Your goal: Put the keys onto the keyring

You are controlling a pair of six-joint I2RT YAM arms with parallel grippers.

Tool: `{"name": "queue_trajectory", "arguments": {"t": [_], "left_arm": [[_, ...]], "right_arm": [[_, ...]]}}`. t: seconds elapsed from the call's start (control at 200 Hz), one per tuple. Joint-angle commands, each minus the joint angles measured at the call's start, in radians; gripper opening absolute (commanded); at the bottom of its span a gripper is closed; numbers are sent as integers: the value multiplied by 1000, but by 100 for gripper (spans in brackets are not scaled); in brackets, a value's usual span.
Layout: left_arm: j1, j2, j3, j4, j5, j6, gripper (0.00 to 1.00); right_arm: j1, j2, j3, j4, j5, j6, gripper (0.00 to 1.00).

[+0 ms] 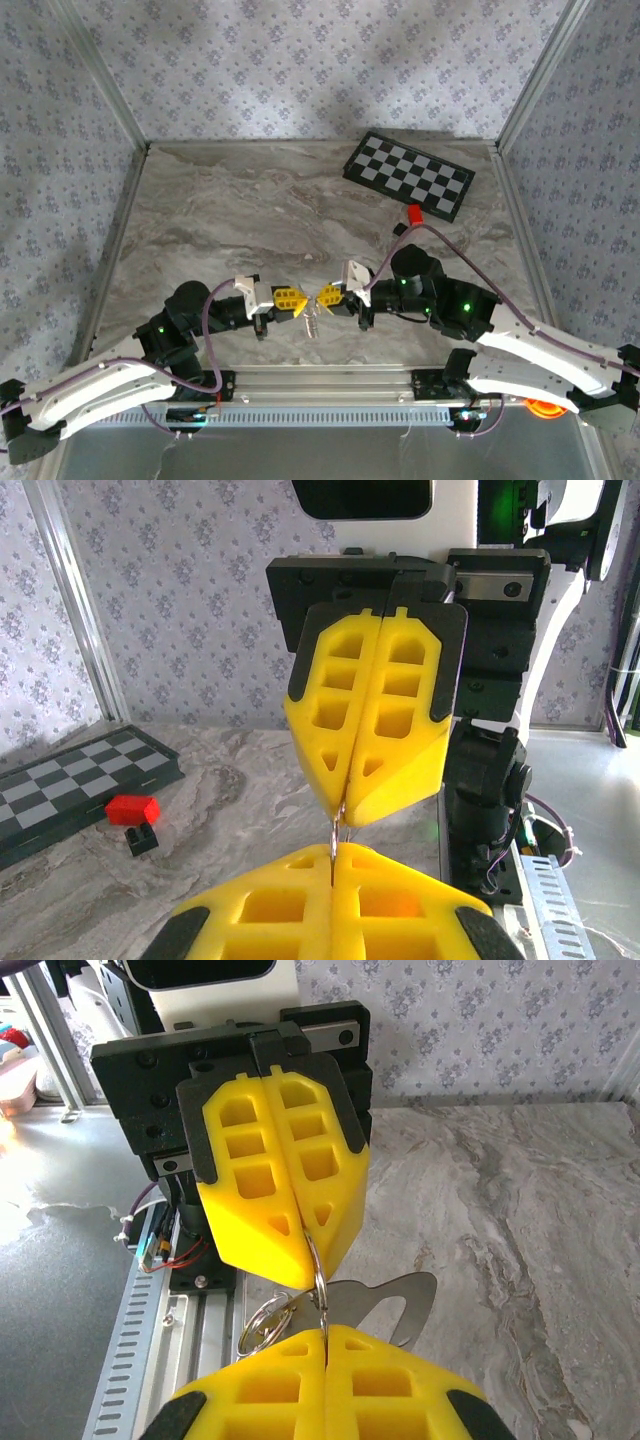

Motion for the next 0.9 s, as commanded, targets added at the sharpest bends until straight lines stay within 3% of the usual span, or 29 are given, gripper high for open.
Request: {"name": "queue_trajectory", "arguments": {"t": [0.0,0.54,0.895], "left_arm": [[-6,-3,8,68,9,-15,0],[-6,2,8,66,4,-11,0],[-6,-19,-2,74,-23,-9,0]], "right_arm": [[-6,-16,-15,52,-16,26,0],[-21,-17,-30,104,-54,51,0],[-23,-50,-36,49,-29,62,0]]}}
